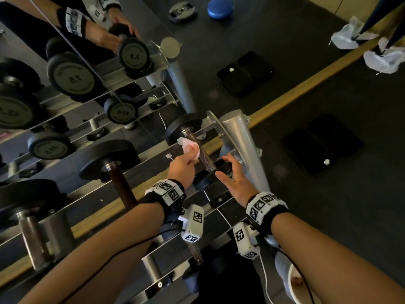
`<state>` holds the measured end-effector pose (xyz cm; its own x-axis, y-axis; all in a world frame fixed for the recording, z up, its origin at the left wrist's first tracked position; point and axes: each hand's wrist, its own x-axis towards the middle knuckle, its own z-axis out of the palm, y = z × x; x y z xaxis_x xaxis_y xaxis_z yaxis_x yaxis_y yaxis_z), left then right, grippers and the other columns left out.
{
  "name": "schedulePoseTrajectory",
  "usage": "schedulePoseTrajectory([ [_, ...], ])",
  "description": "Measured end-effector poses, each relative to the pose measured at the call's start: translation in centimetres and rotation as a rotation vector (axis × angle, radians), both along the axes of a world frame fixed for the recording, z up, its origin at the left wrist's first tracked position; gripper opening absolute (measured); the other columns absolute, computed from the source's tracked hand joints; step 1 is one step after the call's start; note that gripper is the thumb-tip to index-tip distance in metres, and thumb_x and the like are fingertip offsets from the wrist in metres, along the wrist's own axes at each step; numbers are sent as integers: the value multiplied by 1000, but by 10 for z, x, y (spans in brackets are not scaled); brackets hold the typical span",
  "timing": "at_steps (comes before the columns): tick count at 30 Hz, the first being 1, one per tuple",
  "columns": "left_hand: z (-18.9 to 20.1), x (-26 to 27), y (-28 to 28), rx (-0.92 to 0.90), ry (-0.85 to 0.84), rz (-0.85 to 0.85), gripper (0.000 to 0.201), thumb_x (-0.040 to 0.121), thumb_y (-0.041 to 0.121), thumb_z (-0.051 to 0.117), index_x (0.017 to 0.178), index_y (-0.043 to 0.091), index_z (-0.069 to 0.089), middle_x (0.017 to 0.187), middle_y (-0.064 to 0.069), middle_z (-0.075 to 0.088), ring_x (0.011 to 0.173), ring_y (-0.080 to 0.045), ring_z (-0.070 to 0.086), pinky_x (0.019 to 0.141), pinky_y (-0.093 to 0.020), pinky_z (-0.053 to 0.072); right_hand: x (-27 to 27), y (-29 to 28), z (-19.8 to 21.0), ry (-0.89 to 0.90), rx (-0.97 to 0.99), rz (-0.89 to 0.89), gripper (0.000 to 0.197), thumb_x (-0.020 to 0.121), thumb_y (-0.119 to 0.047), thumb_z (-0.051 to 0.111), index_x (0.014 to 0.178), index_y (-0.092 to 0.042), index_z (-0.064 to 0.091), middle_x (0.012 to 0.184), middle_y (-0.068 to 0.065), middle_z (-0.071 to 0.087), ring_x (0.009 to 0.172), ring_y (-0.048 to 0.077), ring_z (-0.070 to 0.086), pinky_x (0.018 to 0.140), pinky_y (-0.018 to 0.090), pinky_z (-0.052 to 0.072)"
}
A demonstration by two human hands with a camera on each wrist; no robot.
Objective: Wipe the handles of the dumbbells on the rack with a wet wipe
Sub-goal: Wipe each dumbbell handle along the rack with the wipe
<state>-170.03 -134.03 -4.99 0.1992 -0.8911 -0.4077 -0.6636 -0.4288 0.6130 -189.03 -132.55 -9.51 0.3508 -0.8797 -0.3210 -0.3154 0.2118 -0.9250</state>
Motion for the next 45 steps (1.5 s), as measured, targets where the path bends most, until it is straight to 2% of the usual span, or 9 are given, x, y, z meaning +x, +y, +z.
schedulePoseTrajectory([
  [8, 7, -1, 27, 33, 77, -212, 37, 105, 23, 42, 136, 39, 55, 123, 8, 57, 107, -9, 53, 75, -2, 32, 4, 2, 2, -43, 92, -81, 72, 92, -45, 60, 149, -40, 16, 163, -4, 13, 147, 19, 19, 115, 41, 24],
  [12, 12, 5, 31, 99, 297, -154, 32, 100, 9, 51, 124, 22, 68, 111, 5, 68, 105, -12, 65, 76, -5, 46, 4, 3, 3, -15, 185, -111, 86, 88, -52, 62, 154, -38, 8, 164, -3, 12, 149, 22, 19, 119, 46, 22],
  [15, 21, 16, 25, 96, 487, 136, 27, 97, 4, 54, 117, 13, 70, 112, -13, 71, 97, -19, 70, 79, -24, 56, 6, 6, 3, 11, 188, -120, 89, 87, -57, 62, 154, -39, 7, 164, -2, 13, 148, 23, 22, 116, 43, 24],
  [19, 23, 37, 8, -88, 374, 346, 30, 98, 7, 53, 125, 13, 66, 114, -15, 70, 107, -31, 66, 101, -50, 50, 16, 8, 4, 22, 207, -172, 111, 68, -69, 71, 152, -41, 4, 164, -2, 9, 148, 24, 20, 112, 41, 24],
  [24, 27, 27, -5, -226, 235, 196, 26, 100, 28, 56, 124, 32, 67, 103, 1, 73, 95, -20, 70, 90, -38, 56, 21, 5, -1, 84, 179, -218, 126, 49, -77, 75, 150, -40, 11, 162, 0, 18, 147, 24, 24, 111, 39, 29],
  [29, 17, 10, -21, -149, 17, -36, 39, 104, 19, 45, 139, 32, 56, 131, -11, 62, 117, -27, 60, 104, -40, 45, 12, -3, -1, 83, 200, -170, 125, 50, -79, 72, 151, -30, 16, 157, 3, 32, 142, 23, 35, 116, 48, 32],
  [32, 9, 3, -20, -38, -171, -173, 45, 103, 14, 41, 144, 29, 50, 121, -18, 62, 114, -35, 58, 96, -38, 44, 11, -4, 2, 83, 203, -169, 121, 52, -76, 73, 150, -30, 19, 155, 3, 36, 140, 23, 38, 114, 49, 35],
  [40, 8, 17, -5, 77, -66, -461, 34, 105, 28, 43, 127, 48, 59, 131, 0, 61, 112, -15, 58, 105, -31, 43, 11, -2, 7, 65, 203, -157, 118, 56, -71, 75, 151, -30, 18, 154, 4, 36, 141, 24, 36, 115, 50, 33],
  [45, 28, 30, -25, -234, -9, -123, 33, 100, 19, 51, 123, 38, 66, 98, 16, 67, 91, 4, 66, 70, -2, 43, 7, -3, 9, 99, 196, -130, 117, 56, -75, 74, 150, -33, 18, 158, 3, 30, 141, 24, 34, 112, 43, 32],
])
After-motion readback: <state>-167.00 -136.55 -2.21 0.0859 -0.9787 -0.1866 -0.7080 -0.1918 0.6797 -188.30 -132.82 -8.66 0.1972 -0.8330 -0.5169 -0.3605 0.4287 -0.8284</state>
